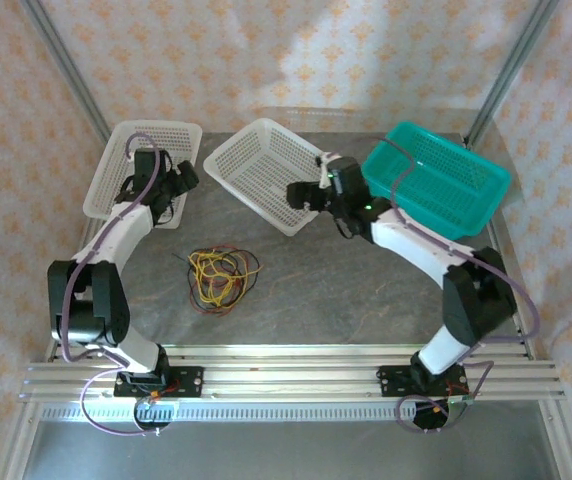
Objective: Untangle the cables
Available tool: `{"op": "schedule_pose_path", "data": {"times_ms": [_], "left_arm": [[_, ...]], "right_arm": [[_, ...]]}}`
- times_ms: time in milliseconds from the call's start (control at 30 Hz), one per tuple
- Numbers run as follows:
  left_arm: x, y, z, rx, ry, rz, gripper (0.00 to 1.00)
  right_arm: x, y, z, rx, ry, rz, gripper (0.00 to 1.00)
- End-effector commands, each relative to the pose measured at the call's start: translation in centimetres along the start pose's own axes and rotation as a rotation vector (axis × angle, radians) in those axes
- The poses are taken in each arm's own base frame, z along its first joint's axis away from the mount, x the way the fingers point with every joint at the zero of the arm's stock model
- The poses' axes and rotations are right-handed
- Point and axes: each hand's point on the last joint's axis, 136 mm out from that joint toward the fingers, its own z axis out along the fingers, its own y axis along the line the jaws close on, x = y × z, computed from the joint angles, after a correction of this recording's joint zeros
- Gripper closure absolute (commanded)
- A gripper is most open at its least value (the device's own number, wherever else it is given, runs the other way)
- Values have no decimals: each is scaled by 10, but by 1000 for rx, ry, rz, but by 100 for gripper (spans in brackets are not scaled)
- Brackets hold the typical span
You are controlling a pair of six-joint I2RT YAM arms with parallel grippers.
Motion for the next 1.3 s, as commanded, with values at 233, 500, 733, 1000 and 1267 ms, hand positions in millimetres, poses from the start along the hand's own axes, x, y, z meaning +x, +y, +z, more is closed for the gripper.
{"op": "schedule_pose_path", "data": {"times_ms": [233, 500, 733, 1000, 1267], "left_arm": [[7, -19, 30, 114, 102, -61, 1], [13, -15, 39, 176, 134, -113, 0], [23, -14, 48, 207, 177, -116, 0], [29, -20, 61, 237, 211, -114, 1], [28, -38, 62, 335, 225, -83, 1]], "right_arm": [[24, 47, 72, -39, 178, -150, 25], [45, 60, 97, -52, 260, -184, 32], [56, 57, 114, -26, 308, -178, 38], [55, 57, 130, -5, 313, -143, 50], [48, 55, 138, 27, 292, -105, 62]]}}
